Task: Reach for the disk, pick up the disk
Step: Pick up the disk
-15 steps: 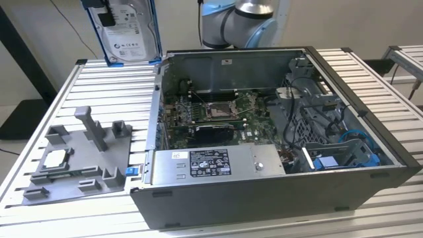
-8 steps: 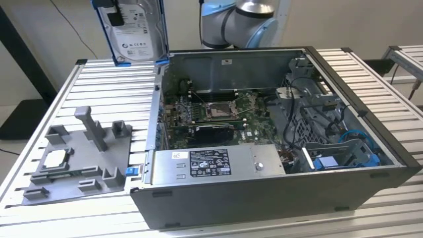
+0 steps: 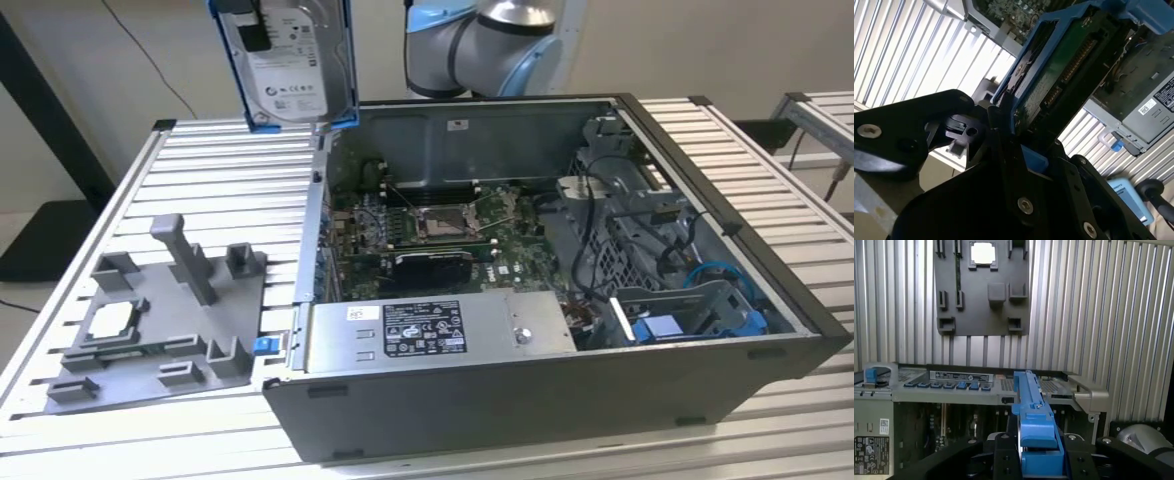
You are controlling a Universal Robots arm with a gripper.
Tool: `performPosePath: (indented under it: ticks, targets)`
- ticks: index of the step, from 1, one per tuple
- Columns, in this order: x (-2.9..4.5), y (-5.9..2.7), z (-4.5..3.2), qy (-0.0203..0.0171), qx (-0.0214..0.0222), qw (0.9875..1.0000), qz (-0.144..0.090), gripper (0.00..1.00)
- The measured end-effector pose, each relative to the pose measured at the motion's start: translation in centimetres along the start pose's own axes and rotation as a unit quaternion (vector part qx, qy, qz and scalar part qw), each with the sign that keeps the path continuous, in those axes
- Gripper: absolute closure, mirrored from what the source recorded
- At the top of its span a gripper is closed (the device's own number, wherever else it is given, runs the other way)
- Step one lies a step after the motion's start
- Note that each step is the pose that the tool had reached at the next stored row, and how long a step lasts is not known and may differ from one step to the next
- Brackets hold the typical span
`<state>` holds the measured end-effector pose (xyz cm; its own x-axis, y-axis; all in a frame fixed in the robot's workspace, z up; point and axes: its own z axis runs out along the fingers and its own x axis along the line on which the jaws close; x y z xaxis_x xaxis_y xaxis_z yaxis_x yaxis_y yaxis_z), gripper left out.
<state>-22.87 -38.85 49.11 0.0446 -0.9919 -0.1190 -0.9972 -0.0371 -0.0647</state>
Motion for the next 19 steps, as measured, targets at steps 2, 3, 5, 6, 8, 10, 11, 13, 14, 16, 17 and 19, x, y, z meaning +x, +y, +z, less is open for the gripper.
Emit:
performPosePath:
  ticks: [2, 3, 5, 6, 8, 10, 11, 13, 14, 16, 17, 19]
  targets:
    - [0.01, -0.42, 0.03, 0.0000, 0.0000, 1.0000, 0.000, 1.00]
    - [0.02, -0.71, 0.05, 0.0000, 0.0000, 1.0000, 0.000, 1.00]
    - [0.04, -1.15, 0.07, 0.0000, 0.0000, 1.0000, 0.000, 1.00]
    - [0.05, -1.44, 0.09, 0.0000, 0.0000, 1.0000, 0.000, 1.00]
    - [0.07, -1.93, 0.12, 0.0000, -0.0001, 1.0000, 0.000, 1.00]
    - [0.10, -2.50, 0.15, 0.0000, -0.0003, 1.0000, 0.000, 1.00]
    - [0.11, -2.74, 0.17, 0.0000, -0.0003, 1.0000, 0.000, 1.00]
    - [0.13, -3.29, 0.20, 0.0000, -0.0004, 1.0000, 0.000, 1.00]
    - [0.14, -3.58, 0.22, 0.0000, -0.0005, 1.0000, 0.000, 1.00]
    - [0.17, -4.06, 0.25, -0.0001, -0.0006, 1.0000, 0.000, 1.00]
    - [0.18, -4.36, 0.26, 0.0000, -0.0007, 1.0000, 0.000, 1.00]
    - [0.20, -4.78, 0.30, -0.0001, -0.0007, 1.0000, 0.000, 1.00]
